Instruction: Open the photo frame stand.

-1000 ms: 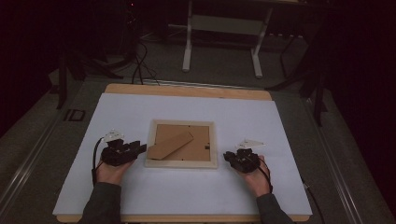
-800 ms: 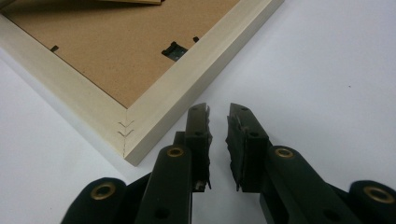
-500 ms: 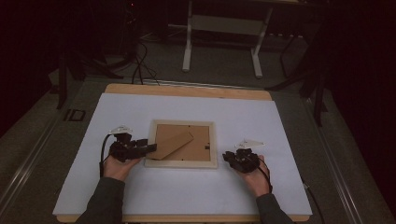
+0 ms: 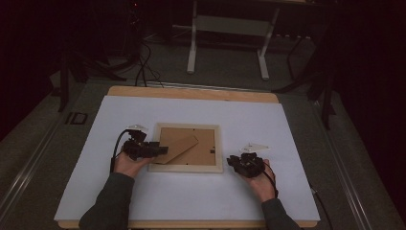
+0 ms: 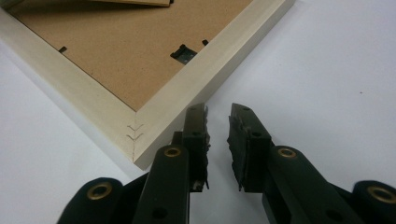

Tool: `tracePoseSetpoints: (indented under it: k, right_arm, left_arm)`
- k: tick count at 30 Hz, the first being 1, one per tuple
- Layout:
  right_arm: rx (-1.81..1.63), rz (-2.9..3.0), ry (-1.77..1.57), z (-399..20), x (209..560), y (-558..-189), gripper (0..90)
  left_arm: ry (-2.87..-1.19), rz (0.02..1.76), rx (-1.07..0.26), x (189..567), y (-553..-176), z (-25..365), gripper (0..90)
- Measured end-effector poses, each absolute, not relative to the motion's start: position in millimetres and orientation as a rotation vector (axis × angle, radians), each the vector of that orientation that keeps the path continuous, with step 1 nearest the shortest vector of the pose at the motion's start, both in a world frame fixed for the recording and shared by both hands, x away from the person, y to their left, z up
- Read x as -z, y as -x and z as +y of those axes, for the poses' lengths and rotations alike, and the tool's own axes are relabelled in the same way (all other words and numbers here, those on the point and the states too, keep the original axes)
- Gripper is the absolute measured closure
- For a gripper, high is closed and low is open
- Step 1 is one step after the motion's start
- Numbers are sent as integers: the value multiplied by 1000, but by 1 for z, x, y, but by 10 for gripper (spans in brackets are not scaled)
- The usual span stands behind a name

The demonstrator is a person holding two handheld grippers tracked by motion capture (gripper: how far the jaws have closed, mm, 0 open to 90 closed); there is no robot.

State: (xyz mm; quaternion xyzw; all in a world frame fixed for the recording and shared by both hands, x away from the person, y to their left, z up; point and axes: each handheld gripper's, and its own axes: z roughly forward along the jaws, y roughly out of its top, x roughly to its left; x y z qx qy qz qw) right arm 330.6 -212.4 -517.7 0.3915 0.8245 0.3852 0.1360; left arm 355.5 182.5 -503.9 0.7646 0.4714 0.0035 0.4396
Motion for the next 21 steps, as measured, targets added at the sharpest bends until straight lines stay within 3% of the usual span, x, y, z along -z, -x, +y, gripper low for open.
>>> tracePoseSetpoints:
  k: [9,21]
  right_arm:
    - [-1119,2395,-1132,-211,518,-330,759]
    - [-1129,2400,-1118,-208,518,-330,751]
  left_arm:
    - [-1899,1145,124,511,-364,174,482]
    - [-1927,1152,220,518,-372,166,455]
